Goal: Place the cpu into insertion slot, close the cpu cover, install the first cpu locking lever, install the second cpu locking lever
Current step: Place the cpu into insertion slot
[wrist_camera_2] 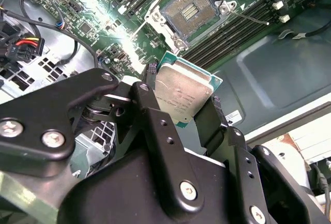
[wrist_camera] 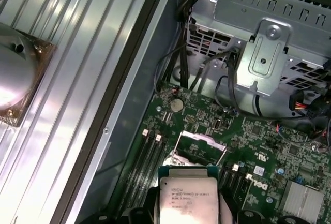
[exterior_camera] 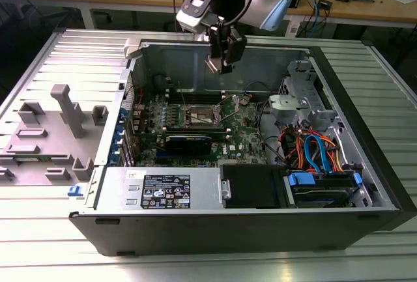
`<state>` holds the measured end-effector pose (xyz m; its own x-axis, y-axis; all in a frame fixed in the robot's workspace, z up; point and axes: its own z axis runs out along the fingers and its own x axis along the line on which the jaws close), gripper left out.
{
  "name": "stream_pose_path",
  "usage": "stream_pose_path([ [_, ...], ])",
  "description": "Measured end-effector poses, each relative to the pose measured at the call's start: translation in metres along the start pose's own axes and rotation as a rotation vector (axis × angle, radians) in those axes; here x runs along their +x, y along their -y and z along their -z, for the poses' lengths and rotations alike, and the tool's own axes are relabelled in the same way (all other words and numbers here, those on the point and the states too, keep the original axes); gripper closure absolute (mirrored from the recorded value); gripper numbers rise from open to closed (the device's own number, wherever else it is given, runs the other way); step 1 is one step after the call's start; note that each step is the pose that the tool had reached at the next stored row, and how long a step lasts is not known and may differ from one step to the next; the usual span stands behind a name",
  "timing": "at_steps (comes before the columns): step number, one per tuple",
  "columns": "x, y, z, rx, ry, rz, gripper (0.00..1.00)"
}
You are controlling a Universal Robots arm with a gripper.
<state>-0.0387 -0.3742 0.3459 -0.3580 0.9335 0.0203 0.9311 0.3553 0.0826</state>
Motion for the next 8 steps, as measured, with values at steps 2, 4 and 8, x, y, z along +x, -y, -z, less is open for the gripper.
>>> stream_pose_path([
  [2, -0.0002, 0.0003, -0.0002, -0.0004, 0.0014, -0.016, 0.45],
  [4, -0.0004, 0.0005, -0.0003, -0.0006, 0.0022, -0.026, 0.45],
  [8, -0.0007, 0.0008, -0.0005, -0.0009, 0.0035, -0.043, 0.45],
])
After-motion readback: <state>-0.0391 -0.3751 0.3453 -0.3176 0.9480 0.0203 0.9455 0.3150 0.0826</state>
